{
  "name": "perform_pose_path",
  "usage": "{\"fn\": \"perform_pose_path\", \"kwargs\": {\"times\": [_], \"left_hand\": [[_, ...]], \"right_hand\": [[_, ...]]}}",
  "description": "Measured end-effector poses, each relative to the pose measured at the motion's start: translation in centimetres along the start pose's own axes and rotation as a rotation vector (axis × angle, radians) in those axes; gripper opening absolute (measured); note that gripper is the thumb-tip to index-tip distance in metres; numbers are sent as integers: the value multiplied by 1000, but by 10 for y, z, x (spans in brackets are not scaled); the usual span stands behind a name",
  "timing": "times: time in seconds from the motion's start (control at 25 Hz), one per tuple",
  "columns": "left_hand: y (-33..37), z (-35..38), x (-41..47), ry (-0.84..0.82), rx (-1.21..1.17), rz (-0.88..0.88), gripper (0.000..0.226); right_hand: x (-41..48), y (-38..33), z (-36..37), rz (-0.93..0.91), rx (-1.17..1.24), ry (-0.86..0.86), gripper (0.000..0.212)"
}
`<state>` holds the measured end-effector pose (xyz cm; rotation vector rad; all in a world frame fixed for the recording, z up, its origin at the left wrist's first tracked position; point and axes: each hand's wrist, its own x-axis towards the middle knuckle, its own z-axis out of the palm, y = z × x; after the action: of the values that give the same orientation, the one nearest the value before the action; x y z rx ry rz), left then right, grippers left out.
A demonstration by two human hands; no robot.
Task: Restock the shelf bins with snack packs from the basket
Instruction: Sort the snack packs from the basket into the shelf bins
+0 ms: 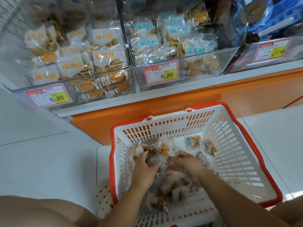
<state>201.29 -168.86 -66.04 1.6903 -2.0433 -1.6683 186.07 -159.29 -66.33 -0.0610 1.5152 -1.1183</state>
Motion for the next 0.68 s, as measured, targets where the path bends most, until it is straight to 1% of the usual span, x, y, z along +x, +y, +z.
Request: {"fn": "perform_pose_path", "kwargs": {"times": [0.04,0.12,0.16,0.2,0.28,0.4,0.48,0.68], "left_hand": [[7,-1,0,-25,-103,-50,59],[19,-2,1,-101,-354,-126,44],[26,-3,-1,-135,-480,-144,34],[33,-3,-4,-172,-585,-141,25],[43,-3,-11,-237,-705,-102,22],[51,1,-23,-278,-666,-38,27],[53,2,-27,-270,-652,-6,29],[57,1,-35,-315,-640,66,35]], "right_hand": [[-5,-8,-2,-25,101,-23,11],[-17,-22,-5,-70,203,-50,6],[-23,-26,-8,-90,249,-61,7],[-29,-30,-10,-99,296,-69,9],[-40,-34,-14,-115,340,-80,13],[-52,-36,-16,-181,259,-93,17],[-57,-35,-15,-233,239,-76,19],[-60,-31,-18,-303,278,-83,38]]}}
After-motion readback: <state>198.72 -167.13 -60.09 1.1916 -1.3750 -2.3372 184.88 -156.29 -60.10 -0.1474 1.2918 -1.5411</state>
